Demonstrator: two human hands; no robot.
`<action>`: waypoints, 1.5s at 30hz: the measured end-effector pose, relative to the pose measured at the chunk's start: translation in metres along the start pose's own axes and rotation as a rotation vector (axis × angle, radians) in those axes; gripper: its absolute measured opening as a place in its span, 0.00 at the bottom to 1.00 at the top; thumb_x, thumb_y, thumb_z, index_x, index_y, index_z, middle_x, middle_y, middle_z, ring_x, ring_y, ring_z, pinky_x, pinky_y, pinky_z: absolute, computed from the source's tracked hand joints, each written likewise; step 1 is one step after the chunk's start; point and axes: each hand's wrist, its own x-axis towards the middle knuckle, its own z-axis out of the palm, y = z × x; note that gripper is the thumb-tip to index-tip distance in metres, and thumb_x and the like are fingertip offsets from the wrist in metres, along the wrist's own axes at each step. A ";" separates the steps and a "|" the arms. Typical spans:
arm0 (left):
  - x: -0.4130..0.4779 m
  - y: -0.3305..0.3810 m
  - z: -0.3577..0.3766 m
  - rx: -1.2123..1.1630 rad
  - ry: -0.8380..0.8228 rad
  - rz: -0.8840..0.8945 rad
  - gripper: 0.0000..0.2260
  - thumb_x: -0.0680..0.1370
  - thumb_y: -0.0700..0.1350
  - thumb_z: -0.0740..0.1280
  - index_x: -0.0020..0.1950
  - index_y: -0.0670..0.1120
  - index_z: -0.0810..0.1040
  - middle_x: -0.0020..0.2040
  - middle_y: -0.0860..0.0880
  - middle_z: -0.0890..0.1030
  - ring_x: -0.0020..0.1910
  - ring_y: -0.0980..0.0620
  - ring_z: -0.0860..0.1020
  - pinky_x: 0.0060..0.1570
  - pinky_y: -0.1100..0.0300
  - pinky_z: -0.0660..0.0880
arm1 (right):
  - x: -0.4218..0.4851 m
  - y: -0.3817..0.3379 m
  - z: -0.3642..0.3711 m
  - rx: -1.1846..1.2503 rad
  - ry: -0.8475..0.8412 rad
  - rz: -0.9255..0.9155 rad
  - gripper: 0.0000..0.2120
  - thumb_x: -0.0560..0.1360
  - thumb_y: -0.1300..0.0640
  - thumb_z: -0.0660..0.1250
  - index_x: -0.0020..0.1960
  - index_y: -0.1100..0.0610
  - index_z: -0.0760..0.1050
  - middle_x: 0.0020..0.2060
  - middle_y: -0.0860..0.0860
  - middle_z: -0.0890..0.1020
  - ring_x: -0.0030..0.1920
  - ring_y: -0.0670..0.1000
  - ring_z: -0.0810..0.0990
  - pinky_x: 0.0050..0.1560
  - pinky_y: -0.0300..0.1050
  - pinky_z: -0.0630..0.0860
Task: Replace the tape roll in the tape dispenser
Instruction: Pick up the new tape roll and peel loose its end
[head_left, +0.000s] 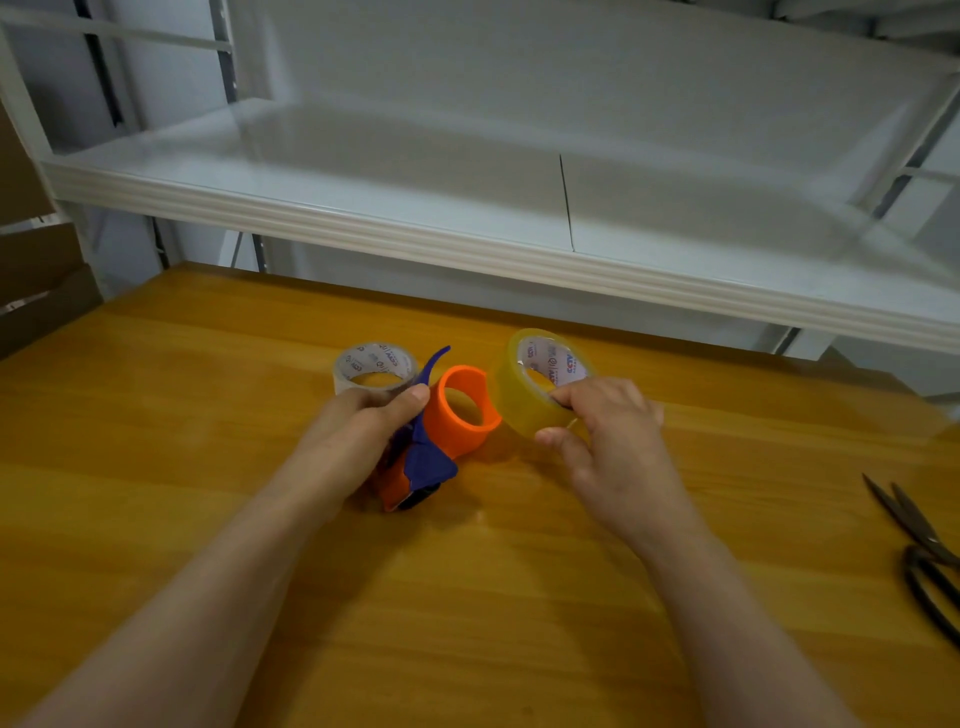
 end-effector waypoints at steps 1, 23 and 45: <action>-0.001 0.000 0.001 -0.027 -0.013 -0.005 0.16 0.80 0.56 0.65 0.42 0.49 0.85 0.40 0.48 0.85 0.45 0.42 0.83 0.48 0.50 0.75 | 0.000 0.000 0.000 -0.001 0.005 -0.002 0.15 0.77 0.48 0.69 0.63 0.48 0.76 0.62 0.45 0.79 0.67 0.49 0.69 0.65 0.51 0.60; -0.010 0.011 0.003 0.153 0.002 -0.067 0.09 0.83 0.51 0.62 0.56 0.47 0.74 0.47 0.40 0.84 0.44 0.41 0.85 0.47 0.44 0.83 | -0.003 -0.008 -0.001 -0.090 -0.001 -0.083 0.14 0.77 0.49 0.69 0.63 0.50 0.77 0.60 0.46 0.80 0.67 0.51 0.70 0.64 0.51 0.61; -0.009 0.004 0.016 0.280 0.164 0.157 0.11 0.81 0.48 0.66 0.63 0.50 0.75 0.54 0.53 0.79 0.50 0.48 0.81 0.46 0.48 0.80 | -0.005 -0.009 -0.003 -0.058 0.108 -0.152 0.12 0.75 0.52 0.72 0.58 0.52 0.79 0.55 0.48 0.82 0.62 0.53 0.74 0.58 0.47 0.60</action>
